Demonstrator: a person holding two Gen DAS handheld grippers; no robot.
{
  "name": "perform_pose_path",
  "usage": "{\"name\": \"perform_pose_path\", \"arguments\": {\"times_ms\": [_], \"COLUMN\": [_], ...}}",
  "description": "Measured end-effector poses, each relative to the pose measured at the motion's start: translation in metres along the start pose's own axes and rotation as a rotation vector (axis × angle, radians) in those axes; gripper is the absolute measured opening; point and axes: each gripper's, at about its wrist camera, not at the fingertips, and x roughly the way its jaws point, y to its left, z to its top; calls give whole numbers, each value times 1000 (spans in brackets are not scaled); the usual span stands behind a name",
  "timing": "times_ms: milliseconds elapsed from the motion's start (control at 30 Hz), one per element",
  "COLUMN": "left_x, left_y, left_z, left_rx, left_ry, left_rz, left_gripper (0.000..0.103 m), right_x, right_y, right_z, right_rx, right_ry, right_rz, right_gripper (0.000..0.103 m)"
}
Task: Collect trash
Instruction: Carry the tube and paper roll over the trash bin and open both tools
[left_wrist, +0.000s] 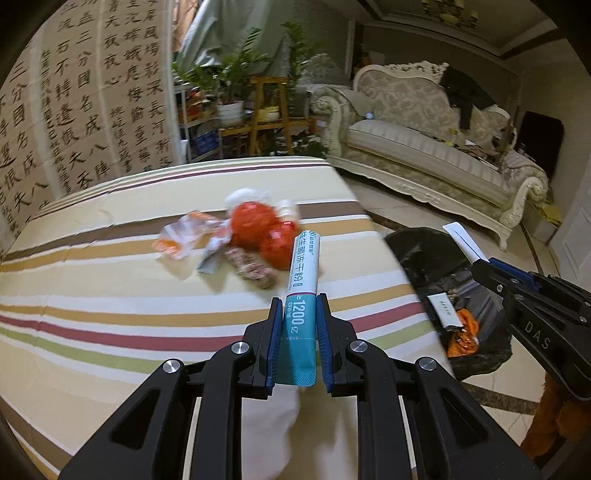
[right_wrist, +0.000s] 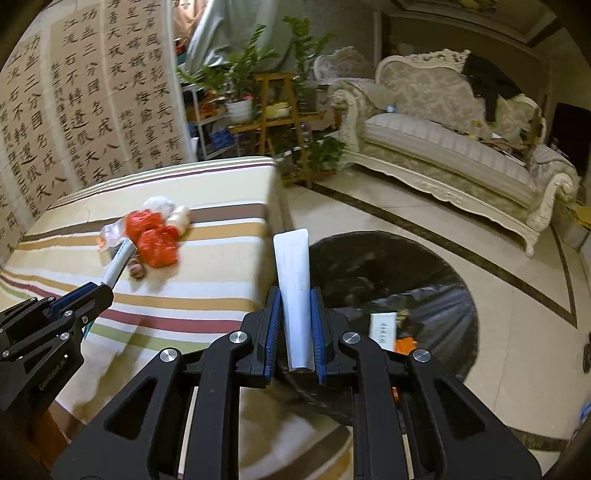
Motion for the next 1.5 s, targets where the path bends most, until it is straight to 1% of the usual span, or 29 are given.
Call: {"name": "perform_pose_path", "arguments": {"times_ms": [400,467,500,767,1033,1133,1167,1200,1233,1267,1333,1400,1500], "left_x": [17,20,21,38,56,63,65,67,67,67,66,66,66], "left_y": [-61,-71,-74,-104,-121,-125,-126,-126,-126,-125,-125,-123,-122], "left_z": [12,13,14,19,25,28,28,28,29,29,29,30,30], "left_rx": [95,99,101,159,176,180,180,177,174,171,166,157,149], "left_ry": [-13,-17,-14,-4,19,34,41,48,50,48,45,43,44], "left_rz": [-51,-89,-92,-75,-57,-50,-50,-43,-41,-43,-43,-41,-41], "left_gripper": [19,19,19,19,20,22,28,39,44,46,47,54,56], "right_x": [-1,0,2,12,25,29,29,29,30,30,30,29,29], "right_y": [-50,-58,-62,-87,-101,-107,-108,-108,-108,-108,-109,-110,-110], "right_z": [-6,-8,-8,-12,-11,-10,-10,-10,-11,-11,-12,-12,-12], "right_rx": [87,99,105,146,162,173,177,182,183,185,187,189,191], "right_ry": [-20,-20,-19,-9,2,5,7,5,4,4,4,5,6], "right_rz": [-78,-88,-93,-111,-123,-124,-125,-129,-131,-134,-138,-141,-144], "right_gripper": [16,16,16,16,18,21,24,29,29,29,29,30,32]}}
